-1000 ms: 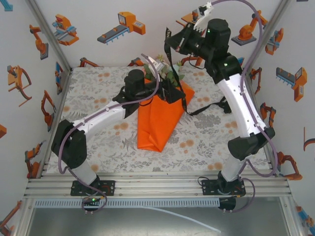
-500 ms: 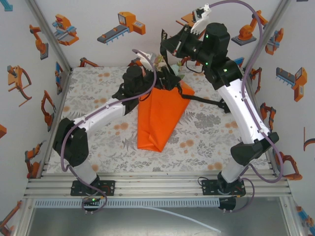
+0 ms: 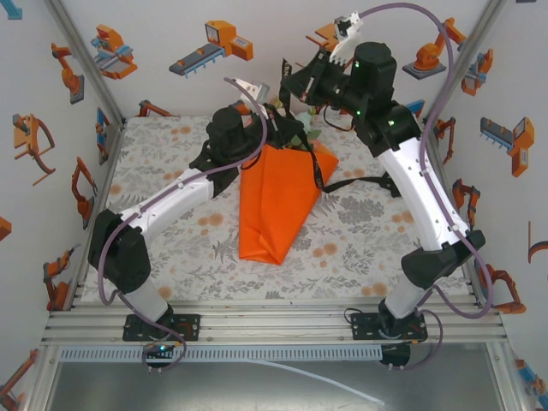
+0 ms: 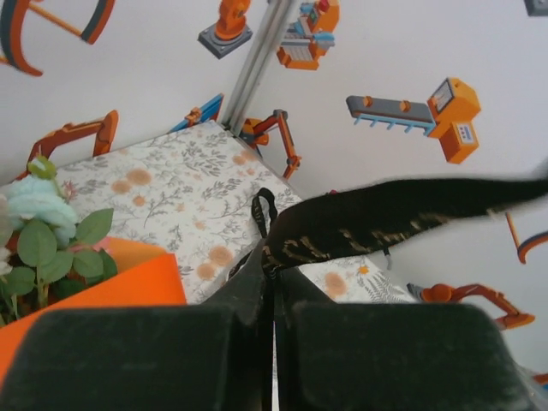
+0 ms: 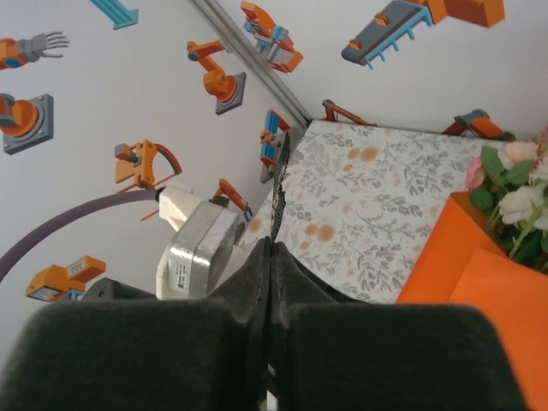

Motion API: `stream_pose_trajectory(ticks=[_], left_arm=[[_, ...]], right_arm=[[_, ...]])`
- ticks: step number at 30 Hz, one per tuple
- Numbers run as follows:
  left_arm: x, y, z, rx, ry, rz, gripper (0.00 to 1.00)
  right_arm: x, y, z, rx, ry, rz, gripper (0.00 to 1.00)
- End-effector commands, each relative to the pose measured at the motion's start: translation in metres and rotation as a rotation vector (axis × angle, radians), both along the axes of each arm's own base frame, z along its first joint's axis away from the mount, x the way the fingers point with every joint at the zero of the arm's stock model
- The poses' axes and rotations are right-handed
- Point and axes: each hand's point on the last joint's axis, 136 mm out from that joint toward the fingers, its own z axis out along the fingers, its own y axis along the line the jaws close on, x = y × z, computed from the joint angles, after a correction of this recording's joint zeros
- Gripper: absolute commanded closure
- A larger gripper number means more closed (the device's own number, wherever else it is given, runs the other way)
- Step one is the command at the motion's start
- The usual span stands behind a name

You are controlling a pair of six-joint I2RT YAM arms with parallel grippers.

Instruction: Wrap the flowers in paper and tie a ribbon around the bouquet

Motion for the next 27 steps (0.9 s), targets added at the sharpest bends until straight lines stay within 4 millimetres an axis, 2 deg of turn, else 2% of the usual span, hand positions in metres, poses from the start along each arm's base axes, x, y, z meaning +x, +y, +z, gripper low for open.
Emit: stream_pose_trajectory(ticks=[1,3,5,7,9,15,17,19,22,27], left_arm=[[0.001,0.025,0.015,0.011,0.04,0.119,1.0],[0.006,0.052,0.006,0.055,0.118,0.241,1.0],[0.005,0.076,0.002,0.07,0.175,0.317,1.0],[0.001,0.095,-0.004,0.085,0.211,0.358,1.0],[-0.002,0.113,-0.01,0.105,0.261,0.394,1.0],[-0.014,0.151,-0.02,0.127,0.3,0.466,1.0],[-0.017,0.164,-0.023,0.145,0.316,0.504,1.0],[-0.019,0.179,-0.027,0.165,0.335,0.549,1.0],[-0.021,0.197,-0.035,0.181,0.364,0.595,1.0],[-0.026,0.213,-0.039,0.171,0.378,0.626,1.0]], right_arm=[[0.01,-0.039,-0.015,-0.104,0.043,-0.115,0.63],[0.027,-0.087,-0.046,-0.187,0.132,-0.218,0.47],[0.038,-0.137,-0.085,-0.25,0.231,-0.334,0.41],[0.043,-0.184,-0.129,-0.286,0.335,-0.453,0.41],[0.043,-0.229,-0.185,-0.358,0.44,-0.575,0.4],[0.028,-0.336,-0.314,-0.524,0.725,-0.815,0.43],[0.029,-0.348,-0.346,-0.558,0.785,-0.786,0.48],[0.033,-0.346,-0.371,-0.599,0.827,-0.715,0.48],[0.04,-0.341,-0.398,-0.62,0.888,-0.643,0.48],[0.037,-0.386,-0.424,-0.631,1.018,-0.878,0.46]])
